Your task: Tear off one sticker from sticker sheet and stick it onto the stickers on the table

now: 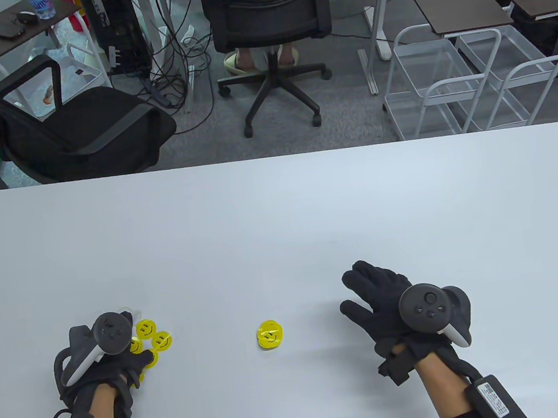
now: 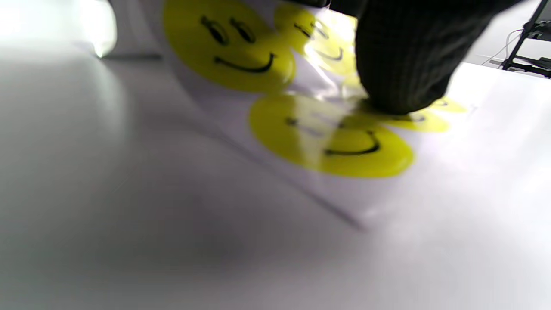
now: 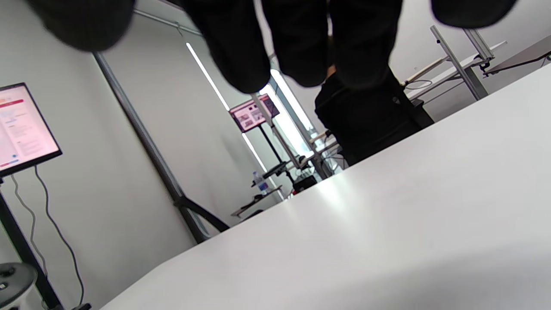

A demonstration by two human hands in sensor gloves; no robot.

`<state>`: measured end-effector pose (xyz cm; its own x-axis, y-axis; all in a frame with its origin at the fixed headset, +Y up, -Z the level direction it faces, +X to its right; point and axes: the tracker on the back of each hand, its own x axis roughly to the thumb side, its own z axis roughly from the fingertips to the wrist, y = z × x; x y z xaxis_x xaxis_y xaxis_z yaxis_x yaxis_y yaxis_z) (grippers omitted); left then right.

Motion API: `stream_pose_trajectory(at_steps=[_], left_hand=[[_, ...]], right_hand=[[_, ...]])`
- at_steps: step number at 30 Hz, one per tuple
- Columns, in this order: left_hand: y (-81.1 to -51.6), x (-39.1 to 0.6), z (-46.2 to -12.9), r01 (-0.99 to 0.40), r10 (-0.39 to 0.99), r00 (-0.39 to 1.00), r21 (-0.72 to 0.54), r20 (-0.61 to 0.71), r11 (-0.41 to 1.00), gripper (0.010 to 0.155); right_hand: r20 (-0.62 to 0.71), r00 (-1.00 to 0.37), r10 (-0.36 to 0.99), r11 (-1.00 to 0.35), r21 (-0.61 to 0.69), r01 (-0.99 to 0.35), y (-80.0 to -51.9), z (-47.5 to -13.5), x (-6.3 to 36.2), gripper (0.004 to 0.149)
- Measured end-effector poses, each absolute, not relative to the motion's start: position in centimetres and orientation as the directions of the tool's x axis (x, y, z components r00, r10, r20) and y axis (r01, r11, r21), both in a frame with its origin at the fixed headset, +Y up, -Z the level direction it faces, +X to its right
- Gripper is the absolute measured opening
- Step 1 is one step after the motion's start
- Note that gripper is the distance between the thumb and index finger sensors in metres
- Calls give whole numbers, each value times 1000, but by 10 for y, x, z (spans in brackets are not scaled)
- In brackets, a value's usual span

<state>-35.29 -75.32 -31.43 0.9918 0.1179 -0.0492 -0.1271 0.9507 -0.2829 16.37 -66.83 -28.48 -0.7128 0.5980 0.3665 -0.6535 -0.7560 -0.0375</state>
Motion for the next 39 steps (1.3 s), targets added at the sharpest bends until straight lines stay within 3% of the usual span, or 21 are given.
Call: stream_pose_trajectory(at_steps=[10,14,20,28,39], left_hand=[[-743,-336,-314,121,-120,993,-117,17,986,72],[-736,-337,-314,77,-79,997,-102,-7,992,64],[-709,-322,-313,-3,2,1000,33,26,999,62],[-662,-276,-312,-106,74,983,191,168,976,61],[-630,-204,-299,-217,101,927,298,362,929,61]], right_hand=[[364,-712,600,-757,-28,-652,-669,-285,163,74],[366,-711,601,-758,-20,-652,-669,-285,161,74],[373,-707,600,-758,-16,-652,-669,-284,159,74],[372,-701,608,-751,-17,-660,-669,-284,160,74],[365,-704,609,-748,-30,-663,-668,-283,161,78]])
